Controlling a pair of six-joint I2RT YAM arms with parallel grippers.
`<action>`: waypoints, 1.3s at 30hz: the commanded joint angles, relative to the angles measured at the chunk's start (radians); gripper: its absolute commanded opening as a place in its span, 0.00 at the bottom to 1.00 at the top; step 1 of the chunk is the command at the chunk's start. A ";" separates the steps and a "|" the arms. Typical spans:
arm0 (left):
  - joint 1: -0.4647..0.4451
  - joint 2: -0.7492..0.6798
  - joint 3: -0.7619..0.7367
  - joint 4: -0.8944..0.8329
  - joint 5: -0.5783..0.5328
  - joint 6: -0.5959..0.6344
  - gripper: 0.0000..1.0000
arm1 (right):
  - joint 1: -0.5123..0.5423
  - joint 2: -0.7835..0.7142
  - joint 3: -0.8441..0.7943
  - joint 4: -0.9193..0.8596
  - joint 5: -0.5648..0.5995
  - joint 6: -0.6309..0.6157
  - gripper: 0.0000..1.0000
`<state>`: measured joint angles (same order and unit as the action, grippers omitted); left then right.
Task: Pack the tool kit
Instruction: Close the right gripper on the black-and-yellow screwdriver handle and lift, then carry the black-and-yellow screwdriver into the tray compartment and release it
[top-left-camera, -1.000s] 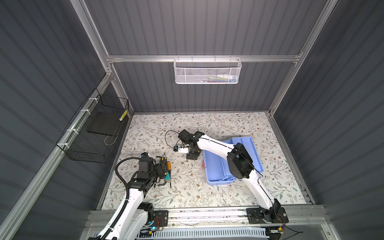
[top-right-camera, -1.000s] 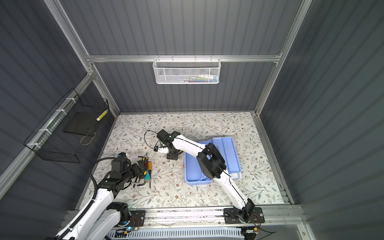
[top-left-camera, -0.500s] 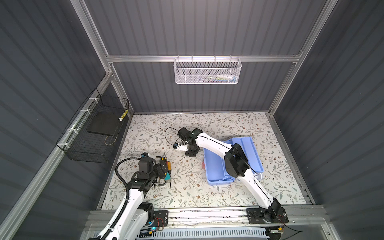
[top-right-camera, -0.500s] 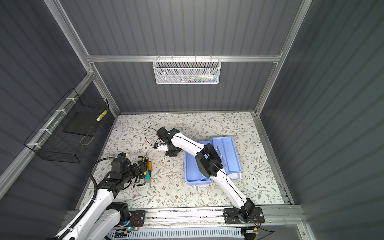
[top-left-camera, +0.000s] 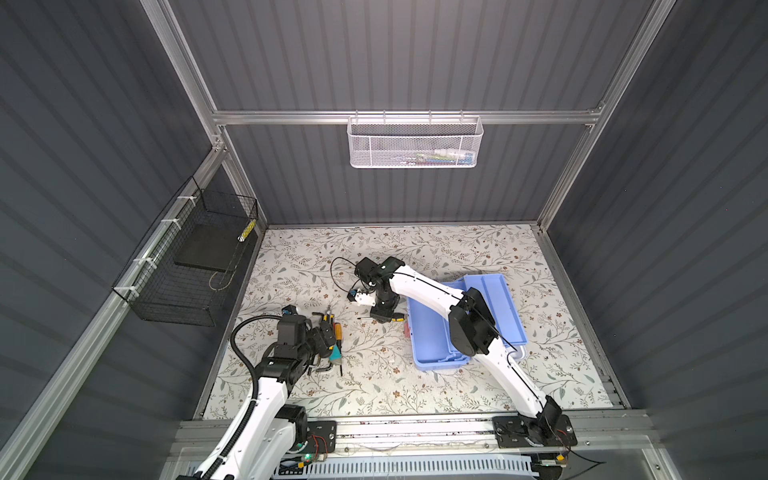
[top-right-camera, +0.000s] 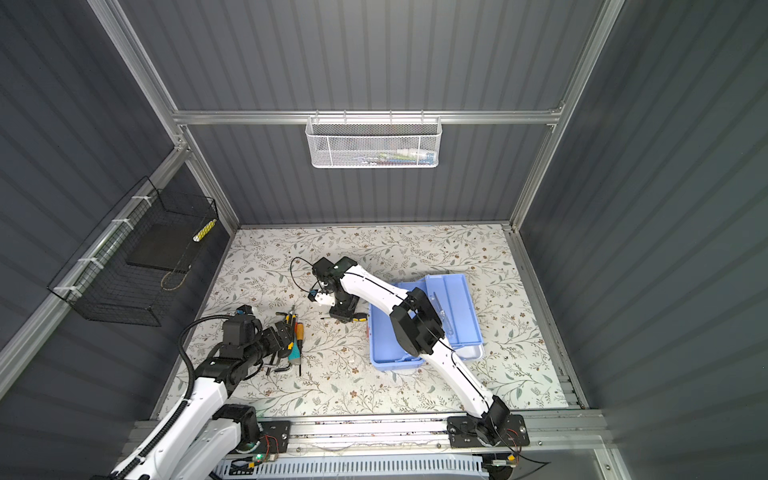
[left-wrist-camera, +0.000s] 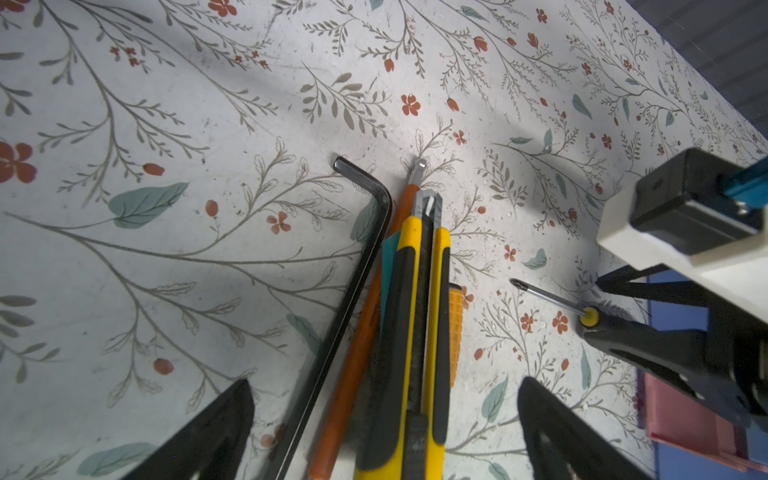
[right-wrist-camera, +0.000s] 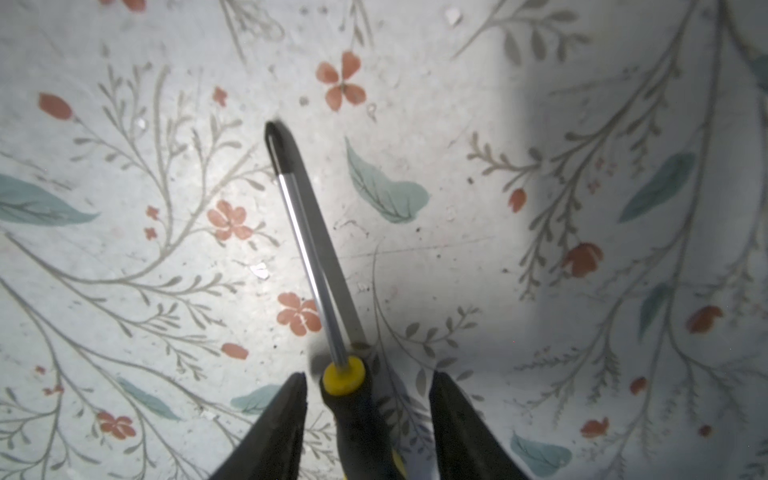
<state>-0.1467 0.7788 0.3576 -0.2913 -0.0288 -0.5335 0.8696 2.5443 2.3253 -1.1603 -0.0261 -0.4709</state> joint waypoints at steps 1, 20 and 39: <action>0.004 -0.011 -0.010 -0.009 0.001 -0.001 0.99 | 0.003 0.007 -0.029 -0.046 0.021 0.012 0.53; 0.005 -0.012 -0.011 -0.006 0.003 0.000 0.99 | 0.019 -0.136 -0.196 0.126 -0.014 0.207 0.02; 0.005 0.005 -0.006 -0.004 0.004 0.001 0.99 | -0.243 -0.789 -0.621 0.133 0.107 0.483 0.00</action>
<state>-0.1467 0.7811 0.3576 -0.2913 -0.0288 -0.5335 0.6762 1.8198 1.7828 -0.9947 0.0166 -0.0540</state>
